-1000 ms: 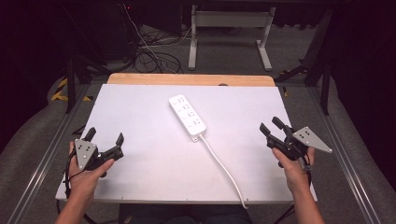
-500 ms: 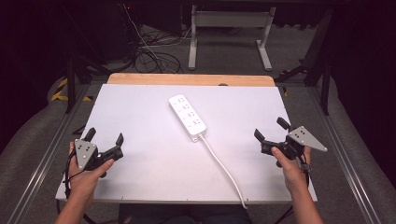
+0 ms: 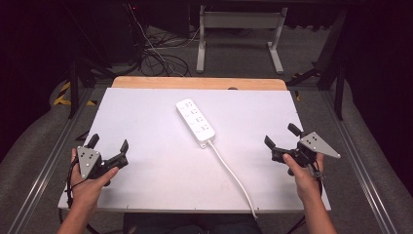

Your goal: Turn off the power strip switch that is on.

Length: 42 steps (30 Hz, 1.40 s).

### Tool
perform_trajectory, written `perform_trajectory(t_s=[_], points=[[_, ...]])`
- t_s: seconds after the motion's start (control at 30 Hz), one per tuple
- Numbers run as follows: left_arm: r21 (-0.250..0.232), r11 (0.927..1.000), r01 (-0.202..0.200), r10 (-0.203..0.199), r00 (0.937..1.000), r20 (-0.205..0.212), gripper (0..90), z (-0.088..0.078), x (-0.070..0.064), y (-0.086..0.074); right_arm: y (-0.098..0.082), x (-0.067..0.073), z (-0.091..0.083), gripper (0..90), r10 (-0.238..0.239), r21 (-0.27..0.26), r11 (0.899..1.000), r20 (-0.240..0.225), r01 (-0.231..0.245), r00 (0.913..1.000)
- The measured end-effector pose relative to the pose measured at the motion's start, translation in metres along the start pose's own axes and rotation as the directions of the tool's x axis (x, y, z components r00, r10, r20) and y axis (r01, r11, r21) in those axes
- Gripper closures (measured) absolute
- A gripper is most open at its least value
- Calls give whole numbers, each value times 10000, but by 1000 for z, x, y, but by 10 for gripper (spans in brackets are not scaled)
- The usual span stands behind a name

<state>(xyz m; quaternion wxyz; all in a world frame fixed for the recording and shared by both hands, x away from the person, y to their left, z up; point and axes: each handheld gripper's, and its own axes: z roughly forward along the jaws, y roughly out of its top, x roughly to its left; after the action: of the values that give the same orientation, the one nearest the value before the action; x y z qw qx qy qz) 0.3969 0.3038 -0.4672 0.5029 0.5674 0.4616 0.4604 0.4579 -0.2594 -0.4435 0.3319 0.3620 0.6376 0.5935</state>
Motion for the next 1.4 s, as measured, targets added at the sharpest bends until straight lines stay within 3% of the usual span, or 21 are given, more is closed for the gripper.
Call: perform_trajectory(t_s=[0.27,0.5,0.87,1.4], points=[[-103,9999,-84,82,9998,-188,55,-9,3,0,1,2,6,12,-39,66,10000,-190,40,9998],[20,10000,-98,98,9998,-171,55,-5,3,-1,-1,1,8,15,-90,202,9998,-199,94,9998],[19,9999,-117,117,9999,30,54,1,-1,-1,-3,-6,0,15,-21,222,9998,156,18,9999],[23,10000,49,-48,9998,-212,54,-2,5,-2,-4,-6,4,15,-19,231,9997,81,17,10000]])
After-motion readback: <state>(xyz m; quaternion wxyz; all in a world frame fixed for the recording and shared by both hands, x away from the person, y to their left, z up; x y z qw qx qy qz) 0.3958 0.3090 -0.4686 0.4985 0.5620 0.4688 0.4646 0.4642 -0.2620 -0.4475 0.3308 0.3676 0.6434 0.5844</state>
